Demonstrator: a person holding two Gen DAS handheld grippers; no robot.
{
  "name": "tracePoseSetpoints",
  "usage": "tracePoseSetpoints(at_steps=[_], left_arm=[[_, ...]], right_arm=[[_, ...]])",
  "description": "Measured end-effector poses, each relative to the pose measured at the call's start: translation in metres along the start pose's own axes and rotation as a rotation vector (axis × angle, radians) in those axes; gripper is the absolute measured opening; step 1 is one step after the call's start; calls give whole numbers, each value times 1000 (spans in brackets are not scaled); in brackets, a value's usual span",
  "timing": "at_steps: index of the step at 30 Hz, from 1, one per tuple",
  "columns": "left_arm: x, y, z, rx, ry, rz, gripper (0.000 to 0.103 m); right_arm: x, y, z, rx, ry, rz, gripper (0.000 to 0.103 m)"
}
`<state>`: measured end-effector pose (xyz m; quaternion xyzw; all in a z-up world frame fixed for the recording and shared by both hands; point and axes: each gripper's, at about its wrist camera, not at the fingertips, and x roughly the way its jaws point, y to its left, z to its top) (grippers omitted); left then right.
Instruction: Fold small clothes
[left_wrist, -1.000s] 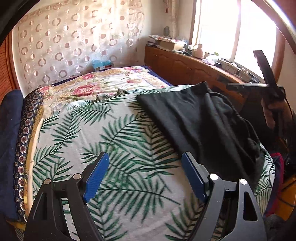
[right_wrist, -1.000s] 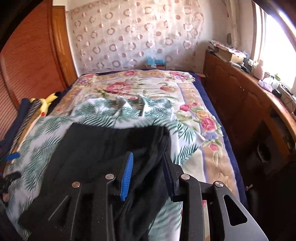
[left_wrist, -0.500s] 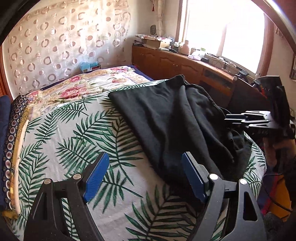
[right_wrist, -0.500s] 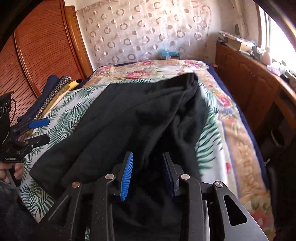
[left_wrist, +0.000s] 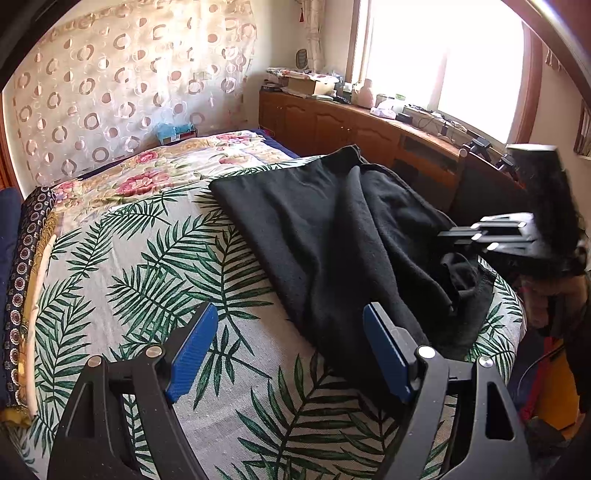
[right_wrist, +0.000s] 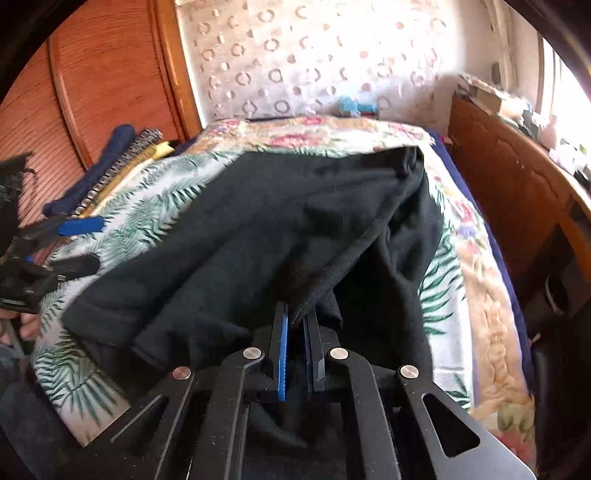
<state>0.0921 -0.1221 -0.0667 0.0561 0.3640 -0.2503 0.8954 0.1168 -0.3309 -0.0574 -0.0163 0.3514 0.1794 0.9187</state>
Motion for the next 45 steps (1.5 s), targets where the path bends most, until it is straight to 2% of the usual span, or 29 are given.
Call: tracePoseSetpoints(at_steps=[5, 10, 13, 15, 16, 18, 23, 24, 29, 33, 34, 35, 37, 40, 42, 45], left_arm=[[-1, 0, 0, 0, -5, -3, 81], [-1, -1, 0, 0, -8, -8, 81], [2, -2, 1, 3, -3, -12, 81], [4, -5, 0, 7, 3, -16, 81], [4, -6, 0, 12, 6, -18, 81], [6, -9, -1, 20, 11, -19, 81], [12, -17, -4, 31, 34, -26, 81], [13, -18, -5, 34, 38, -27, 81], [16, -23, -8, 41, 52, -31, 81], [18, -25, -9, 39, 62, -33, 81], [19, -25, -10, 37, 66, -34, 81], [20, -25, -11, 35, 71, -37, 81], [21, -26, -14, 30, 88, -45, 81], [21, -27, -19, 25, 110, -45, 81], [20, -27, -24, 20, 128, -53, 81], [17, -30, -30, 28, 147, -60, 81]], right_arm=[[-48, -25, 7, 59, -76, 23, 6], [-79, -56, -3, 90, -73, -58, 6], [-71, -69, -14, 101, -9, -94, 7], [-62, -72, -19, 78, 32, -158, 20], [-59, -73, -19, 73, 37, -195, 33], [-60, -77, -18, 88, 17, -211, 42], [-63, -64, -24, 97, -22, -194, 43], [-62, -57, -36, 98, -20, -192, 43], [-42, -51, -54, 102, 25, -193, 43], [-39, -51, -52, 98, 44, -195, 43], [-39, -50, -50, 90, 51, -192, 40], [-41, -50, -49, 80, 54, -185, 24], [-42, -49, -47, 64, 64, -164, 6], [-57, -48, -43, 21, 38, -169, 4], [-70, -55, -39, 41, 2, -179, 4], [-83, -68, -36, 91, -27, -147, 4]])
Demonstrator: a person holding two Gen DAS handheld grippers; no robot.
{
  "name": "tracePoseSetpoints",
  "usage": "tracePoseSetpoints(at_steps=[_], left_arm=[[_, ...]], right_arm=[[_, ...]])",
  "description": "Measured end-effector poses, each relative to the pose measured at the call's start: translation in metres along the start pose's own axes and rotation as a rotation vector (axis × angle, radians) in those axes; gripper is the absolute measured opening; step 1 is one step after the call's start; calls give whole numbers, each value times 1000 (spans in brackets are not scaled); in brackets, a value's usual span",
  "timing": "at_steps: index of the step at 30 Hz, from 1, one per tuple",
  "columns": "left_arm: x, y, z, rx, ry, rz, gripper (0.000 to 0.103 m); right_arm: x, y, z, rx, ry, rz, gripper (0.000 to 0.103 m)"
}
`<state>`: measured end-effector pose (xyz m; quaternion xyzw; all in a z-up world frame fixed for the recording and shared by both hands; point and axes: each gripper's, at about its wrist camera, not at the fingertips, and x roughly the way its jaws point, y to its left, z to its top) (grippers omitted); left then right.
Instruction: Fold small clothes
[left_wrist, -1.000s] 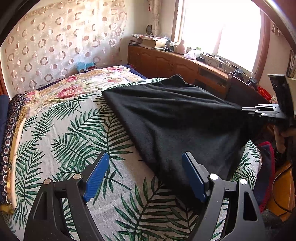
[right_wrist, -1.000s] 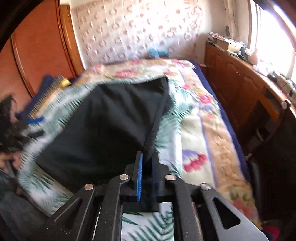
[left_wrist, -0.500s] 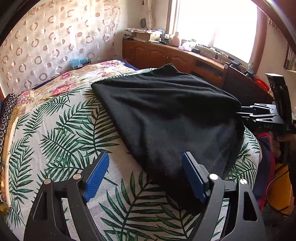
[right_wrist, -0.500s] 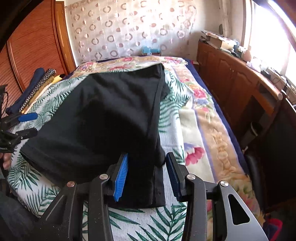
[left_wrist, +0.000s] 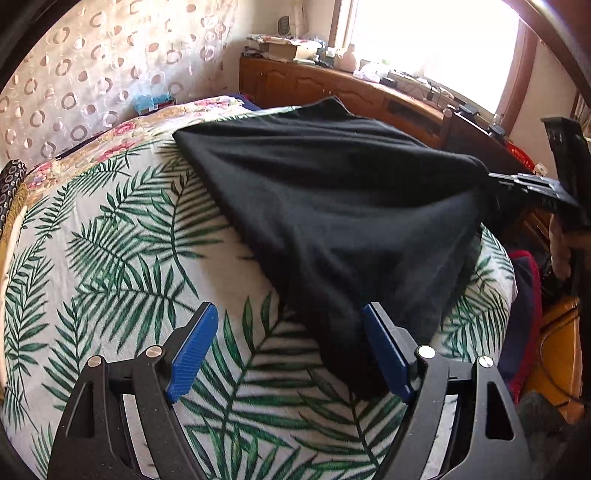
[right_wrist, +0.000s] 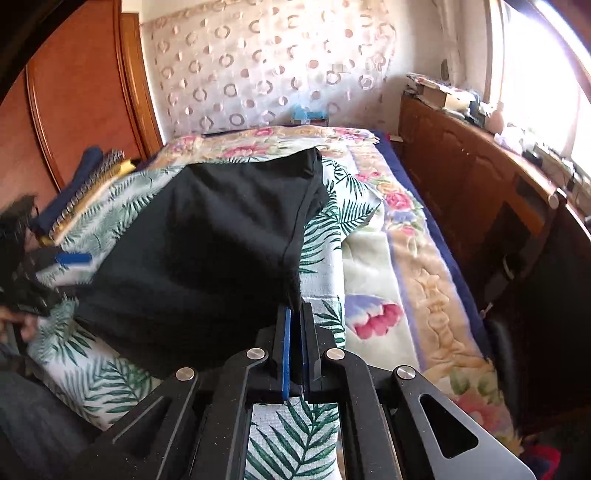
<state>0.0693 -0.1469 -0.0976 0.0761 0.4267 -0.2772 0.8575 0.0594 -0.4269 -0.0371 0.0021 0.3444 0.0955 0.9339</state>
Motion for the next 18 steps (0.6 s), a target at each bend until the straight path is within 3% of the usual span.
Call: tracePoseSetpoints(at_steps=[6, 14, 15, 18], left_arm=[[-1, -6, -6, -9, 20, -58, 81], [3, -14, -7, -9, 41, -116, 57], [3, -15, -8, -6, 43, -117, 53], [3, -18, -8, 2, 47, -122, 44]], right_arm=[[14, 6, -5, -14, 39, -5, 4], [23, 3, -9, 9, 56, -3, 6], [24, 4, -9, 8, 57, -7, 8], [29, 4, -10, 0, 62, -39, 31]])
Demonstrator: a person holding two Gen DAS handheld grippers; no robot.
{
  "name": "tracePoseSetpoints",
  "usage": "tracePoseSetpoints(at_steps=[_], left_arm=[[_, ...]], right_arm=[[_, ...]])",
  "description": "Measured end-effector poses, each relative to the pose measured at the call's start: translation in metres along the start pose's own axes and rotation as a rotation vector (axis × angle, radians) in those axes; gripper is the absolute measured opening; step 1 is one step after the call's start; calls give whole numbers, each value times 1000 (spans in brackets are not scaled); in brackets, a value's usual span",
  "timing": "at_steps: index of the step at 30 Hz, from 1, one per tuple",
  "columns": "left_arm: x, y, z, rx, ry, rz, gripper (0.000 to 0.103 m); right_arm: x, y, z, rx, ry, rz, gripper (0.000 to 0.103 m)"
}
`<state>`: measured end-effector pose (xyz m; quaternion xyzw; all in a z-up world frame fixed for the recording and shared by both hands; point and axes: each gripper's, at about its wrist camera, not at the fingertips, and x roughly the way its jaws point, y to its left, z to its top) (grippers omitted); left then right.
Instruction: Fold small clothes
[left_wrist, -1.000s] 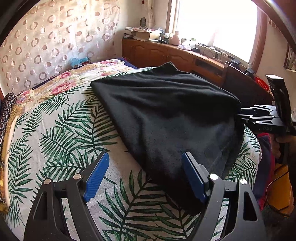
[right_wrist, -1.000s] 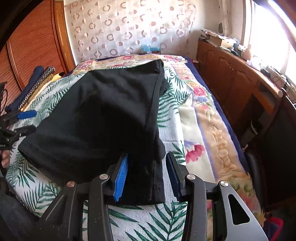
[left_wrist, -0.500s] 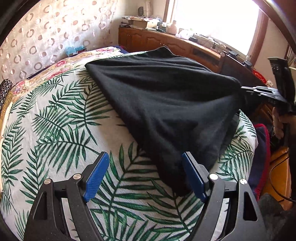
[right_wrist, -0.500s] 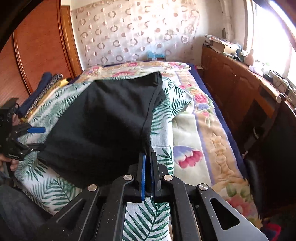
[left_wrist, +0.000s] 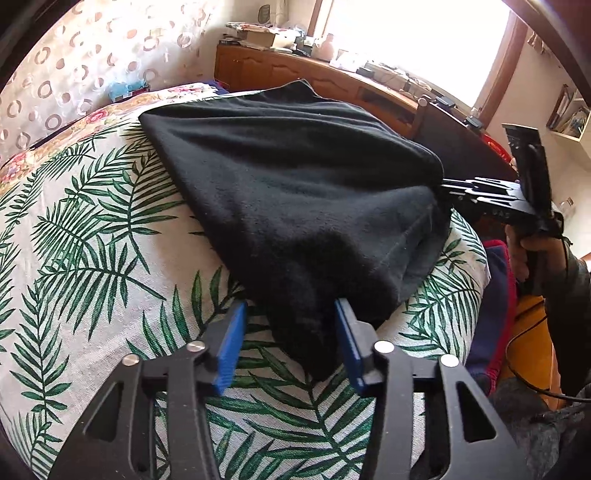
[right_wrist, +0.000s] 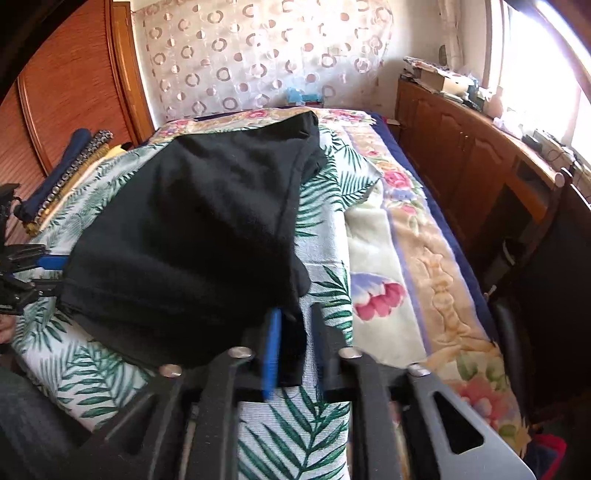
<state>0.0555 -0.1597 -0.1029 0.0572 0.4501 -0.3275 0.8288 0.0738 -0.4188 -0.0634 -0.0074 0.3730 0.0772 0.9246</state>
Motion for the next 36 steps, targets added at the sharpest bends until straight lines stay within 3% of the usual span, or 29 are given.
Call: tracePoseSetpoints(at_steps=[1, 2, 10, 12, 16, 20, 28, 36], left_arm=[[0, -1, 0, 3, 3, -5, 42], [0, -1, -1, 5, 4, -8, 38], [-8, -1, 0, 16, -21, -12, 16], [-15, -1, 3, 11, -46, -17, 15], [-27, 0, 8, 3, -85, -23, 14], [-29, 2, 10, 5, -95, -20, 14], [-41, 4, 13, -1, -148, -15, 14], [-60, 13, 41, -18, -234, -2, 14]], right_arm=[[2, 0, -1, 3, 6, -1, 40], [5, 0, -2, 11, 14, 1, 42], [1, 4, -2, -5, 11, 61, 45], [-1, 10, -3, -41, 15, 72, 40], [-2, 15, -5, -62, 13, 110, 14], [-1, 10, -5, -54, 9, 135, 11], [-34, -3, -5, 13, -125, 175, 10], [-62, -8, 7, 50, -243, 201, 10]])
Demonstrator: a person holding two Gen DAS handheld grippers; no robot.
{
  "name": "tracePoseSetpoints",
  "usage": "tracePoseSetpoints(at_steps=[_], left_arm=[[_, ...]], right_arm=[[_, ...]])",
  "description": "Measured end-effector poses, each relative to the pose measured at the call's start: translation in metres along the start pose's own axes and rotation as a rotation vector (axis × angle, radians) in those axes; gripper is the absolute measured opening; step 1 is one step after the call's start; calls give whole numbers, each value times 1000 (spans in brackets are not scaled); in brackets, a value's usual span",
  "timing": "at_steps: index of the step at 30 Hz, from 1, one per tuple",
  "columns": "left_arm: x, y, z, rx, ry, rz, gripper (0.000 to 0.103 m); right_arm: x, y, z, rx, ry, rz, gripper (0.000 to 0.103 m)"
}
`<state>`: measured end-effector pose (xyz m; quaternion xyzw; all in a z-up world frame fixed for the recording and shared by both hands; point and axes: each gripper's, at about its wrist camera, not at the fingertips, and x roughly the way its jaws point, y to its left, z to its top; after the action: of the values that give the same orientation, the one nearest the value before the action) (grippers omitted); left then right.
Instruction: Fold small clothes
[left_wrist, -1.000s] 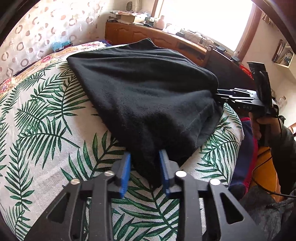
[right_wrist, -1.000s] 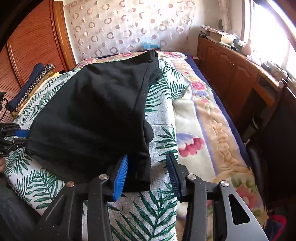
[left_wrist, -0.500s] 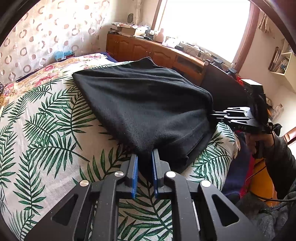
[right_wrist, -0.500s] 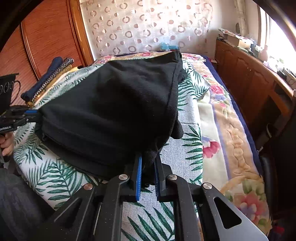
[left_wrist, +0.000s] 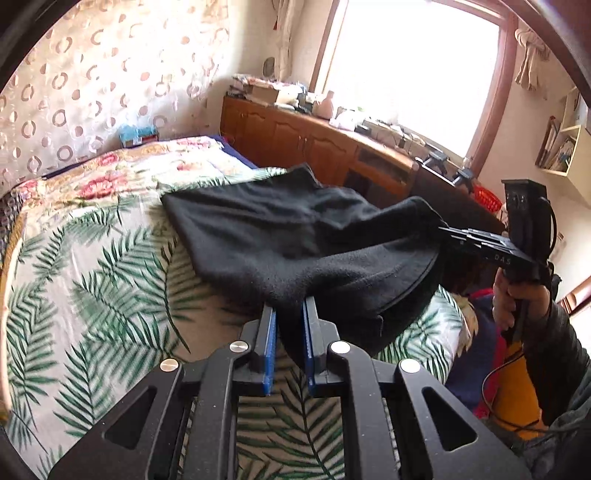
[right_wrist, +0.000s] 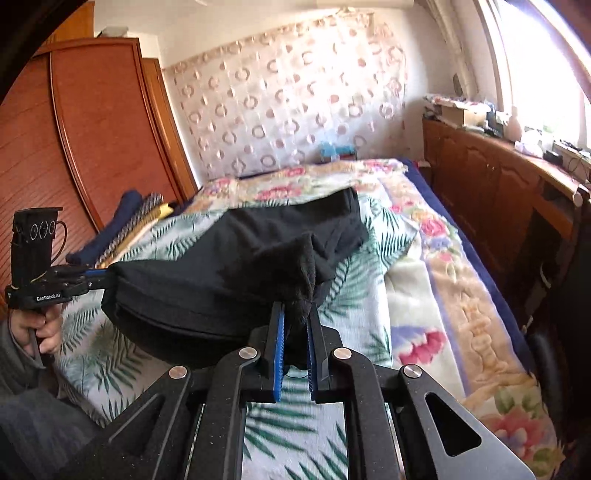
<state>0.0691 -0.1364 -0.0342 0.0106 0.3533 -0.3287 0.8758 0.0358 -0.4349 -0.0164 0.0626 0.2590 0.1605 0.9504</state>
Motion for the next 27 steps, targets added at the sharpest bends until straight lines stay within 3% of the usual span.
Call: tracePoseSetpoints(at_steps=[8, 27], left_arm=[[7, 8, 25, 16, -25, 38, 14], [68, 66, 95, -37, -11, 95, 13]], right_arm=[[3, 4, 8, -3, -51, 5, 10], [76, -4, 54, -61, -83, 19, 10]])
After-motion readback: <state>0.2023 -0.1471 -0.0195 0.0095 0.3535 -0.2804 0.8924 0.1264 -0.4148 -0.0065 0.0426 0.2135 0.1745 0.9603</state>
